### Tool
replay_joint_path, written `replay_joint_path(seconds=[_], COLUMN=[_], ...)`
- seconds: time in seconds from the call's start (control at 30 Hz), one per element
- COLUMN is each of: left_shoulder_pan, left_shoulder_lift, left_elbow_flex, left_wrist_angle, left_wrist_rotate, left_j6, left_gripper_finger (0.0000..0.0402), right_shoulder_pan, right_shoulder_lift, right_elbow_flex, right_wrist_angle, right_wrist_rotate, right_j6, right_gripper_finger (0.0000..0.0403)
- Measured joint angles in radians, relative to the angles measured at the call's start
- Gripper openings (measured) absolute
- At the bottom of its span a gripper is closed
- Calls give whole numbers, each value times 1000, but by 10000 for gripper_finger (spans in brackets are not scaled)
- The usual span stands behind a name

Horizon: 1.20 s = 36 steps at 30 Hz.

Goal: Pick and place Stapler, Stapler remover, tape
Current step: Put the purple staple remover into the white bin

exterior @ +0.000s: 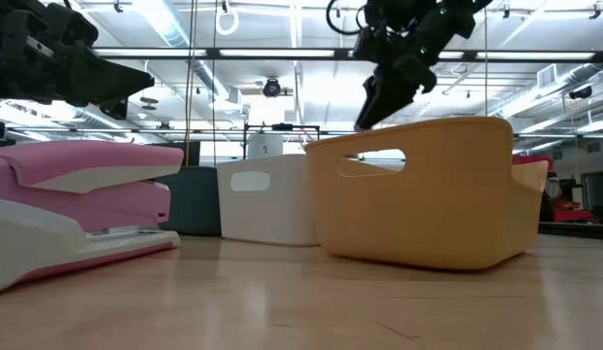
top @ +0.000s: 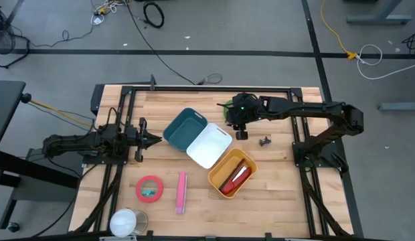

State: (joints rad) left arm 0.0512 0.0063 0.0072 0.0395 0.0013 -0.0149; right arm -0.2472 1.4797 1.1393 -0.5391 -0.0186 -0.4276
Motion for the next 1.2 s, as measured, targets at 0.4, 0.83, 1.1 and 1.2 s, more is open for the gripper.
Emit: replay_joint_path(seconds=[0.4,0.83,1.1,1.2], left_shoulder_pan=[0,0,0,0], left_shoulder_lift=[0,0,0,0], left_elbow_flex=[0,0,0,0], left_wrist_angle=[0,0,0,0], left_wrist_rotate=[0,0,0,0], left_j6=[0,0,0,0], left_gripper_finger=[37,37,37,37], right_shoulder_pan=[77,112,112,113], right_shoulder_lift=[1,1,1,1], right_elbow_flex=[23,23,23,23], right_wrist_angle=[101,159,159,159], right_wrist_rotate=[-1,-7,-76,-99], right_j6=[0,31,79,79], right_gripper_finger=[146,146,146,146])
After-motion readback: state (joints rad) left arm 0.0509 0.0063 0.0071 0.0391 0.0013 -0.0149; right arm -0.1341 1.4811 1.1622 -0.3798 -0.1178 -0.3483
